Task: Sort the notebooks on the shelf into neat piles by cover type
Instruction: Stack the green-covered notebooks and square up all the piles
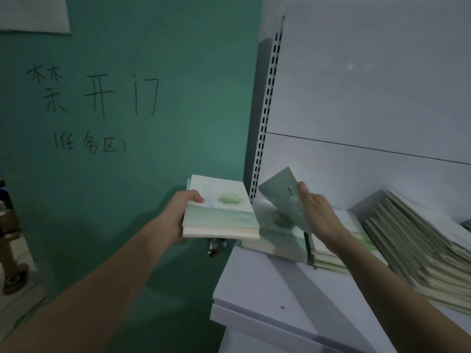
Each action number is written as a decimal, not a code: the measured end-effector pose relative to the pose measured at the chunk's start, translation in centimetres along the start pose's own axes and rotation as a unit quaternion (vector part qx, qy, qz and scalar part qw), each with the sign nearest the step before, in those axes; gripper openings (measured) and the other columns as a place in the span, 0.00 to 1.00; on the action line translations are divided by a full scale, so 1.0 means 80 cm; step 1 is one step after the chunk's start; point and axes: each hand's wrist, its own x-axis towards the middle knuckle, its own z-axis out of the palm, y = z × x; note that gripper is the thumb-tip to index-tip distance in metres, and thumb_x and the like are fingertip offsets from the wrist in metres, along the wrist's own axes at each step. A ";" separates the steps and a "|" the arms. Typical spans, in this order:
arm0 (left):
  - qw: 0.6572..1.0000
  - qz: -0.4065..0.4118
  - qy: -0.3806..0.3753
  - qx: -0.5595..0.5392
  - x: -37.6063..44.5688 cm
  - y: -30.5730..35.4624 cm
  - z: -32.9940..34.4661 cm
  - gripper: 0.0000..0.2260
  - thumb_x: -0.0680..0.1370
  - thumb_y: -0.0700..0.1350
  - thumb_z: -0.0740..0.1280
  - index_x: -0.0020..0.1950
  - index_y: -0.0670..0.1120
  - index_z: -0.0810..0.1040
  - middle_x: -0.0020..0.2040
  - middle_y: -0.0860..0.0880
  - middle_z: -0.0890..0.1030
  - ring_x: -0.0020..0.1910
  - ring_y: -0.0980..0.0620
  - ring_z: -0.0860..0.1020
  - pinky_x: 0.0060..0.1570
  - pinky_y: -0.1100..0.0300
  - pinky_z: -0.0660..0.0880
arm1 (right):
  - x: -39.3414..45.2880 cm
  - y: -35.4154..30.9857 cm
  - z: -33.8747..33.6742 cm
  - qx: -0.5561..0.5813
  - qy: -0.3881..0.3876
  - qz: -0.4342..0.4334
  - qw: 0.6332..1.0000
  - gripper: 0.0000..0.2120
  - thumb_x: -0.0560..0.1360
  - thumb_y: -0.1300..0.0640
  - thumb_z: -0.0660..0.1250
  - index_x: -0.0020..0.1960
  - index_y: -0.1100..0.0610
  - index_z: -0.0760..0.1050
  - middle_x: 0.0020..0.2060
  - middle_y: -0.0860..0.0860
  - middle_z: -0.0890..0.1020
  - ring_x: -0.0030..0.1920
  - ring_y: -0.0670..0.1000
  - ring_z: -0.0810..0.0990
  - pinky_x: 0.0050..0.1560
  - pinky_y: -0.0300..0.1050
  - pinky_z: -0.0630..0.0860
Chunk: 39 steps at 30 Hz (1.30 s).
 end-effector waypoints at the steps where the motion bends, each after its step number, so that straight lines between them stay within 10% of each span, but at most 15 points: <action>1: 1.000 -0.010 -0.006 0.018 0.002 -0.003 0.005 0.12 0.74 0.42 0.62 0.55 0.42 0.76 0.41 0.41 0.80 0.37 0.42 0.79 0.30 0.59 0.76 | 0.000 -0.006 0.002 -0.004 0.016 -0.018 1.000 0.29 0.80 0.38 0.46 0.46 0.57 0.77 0.40 0.56 0.79 0.37 0.53 0.75 0.37 0.44 0.70; 5: 0.998 -0.041 -0.026 0.030 0.006 -0.025 0.037 0.13 0.76 0.44 0.64 0.58 0.41 0.76 0.43 0.40 0.82 0.41 0.42 0.80 0.39 0.53 0.77 | -0.021 -0.006 0.036 -0.179 -0.090 -0.150 0.968 0.25 0.82 0.40 0.46 0.60 0.51 0.76 0.54 0.53 0.82 0.50 0.52 0.79 0.48 0.43 0.73; 8: 0.998 -0.052 -0.030 -0.004 0.008 -0.038 0.057 0.18 0.80 0.53 0.62 0.60 0.41 0.79 0.47 0.39 0.84 0.45 0.41 0.82 0.43 0.49 0.78 | -0.042 0.015 0.065 -0.321 -0.170 -0.215 0.907 0.26 0.82 0.43 0.46 0.77 0.52 0.58 0.76 0.50 0.62 0.74 0.54 0.62 0.73 0.51 0.61; 11: 0.996 -0.063 -0.058 -0.010 0.013 -0.048 0.059 0.26 0.75 0.65 0.64 0.58 0.44 0.82 0.50 0.40 0.85 0.47 0.41 0.84 0.45 0.48 0.80 | -0.053 0.029 0.066 -0.329 -0.175 -0.213 0.903 0.27 0.82 0.42 0.45 0.79 0.50 0.52 0.77 0.46 0.55 0.77 0.51 0.54 0.76 0.50 0.54; 18: 0.998 -0.012 -0.049 0.033 0.013 -0.035 0.088 0.13 0.76 0.42 0.68 0.59 0.41 0.79 0.39 0.43 0.84 0.36 0.45 0.82 0.32 0.57 0.78 | -0.040 0.026 0.027 -0.109 -0.062 -0.121 0.985 0.24 0.80 0.40 0.55 0.75 0.44 0.63 0.74 0.43 0.65 0.71 0.45 0.67 0.72 0.47 0.63; 21: 0.997 -0.010 -0.069 0.019 0.012 -0.013 0.117 0.07 0.76 0.44 0.68 0.52 0.43 0.79 0.33 0.45 0.84 0.31 0.48 0.82 0.26 0.61 0.77 | -0.029 0.014 -0.004 0.059 0.022 0.001 0.998 0.27 0.78 0.46 0.65 0.73 0.51 0.63 0.63 0.48 0.74 0.46 0.46 0.84 0.50 0.45 0.81; 25: 0.993 0.006 -0.101 0.054 0.013 -0.003 0.163 0.08 0.76 0.44 0.69 0.53 0.43 0.79 0.40 0.45 0.83 0.36 0.48 0.81 0.29 0.61 0.79 | -0.021 0.018 -0.049 0.233 0.052 0.094 0.967 0.23 0.76 0.64 0.69 0.69 0.57 0.69 0.54 0.55 0.77 0.37 0.50 0.82 0.35 0.39 0.79; 33: 0.971 0.035 -0.136 0.194 0.040 -0.047 0.244 0.19 0.73 0.35 0.72 0.63 0.40 0.75 0.57 0.42 0.82 0.54 0.45 0.81 0.54 0.51 0.79 | -0.033 0.084 -0.098 0.127 0.183 0.112 0.969 0.24 0.75 0.62 0.70 0.69 0.56 0.71 0.61 0.52 0.75 0.52 0.50 0.79 0.42 0.38 0.78; 39: 0.945 0.070 -0.149 0.282 0.041 -0.087 0.287 0.23 0.76 0.41 0.69 0.69 0.45 0.66 0.59 0.48 0.73 0.56 0.49 0.74 0.52 0.60 0.72 | -0.039 0.112 -0.123 -0.005 0.160 0.139 0.977 0.25 0.75 0.58 0.67 0.71 0.55 0.68 0.62 0.51 0.73 0.57 0.51 0.75 0.51 0.42 0.73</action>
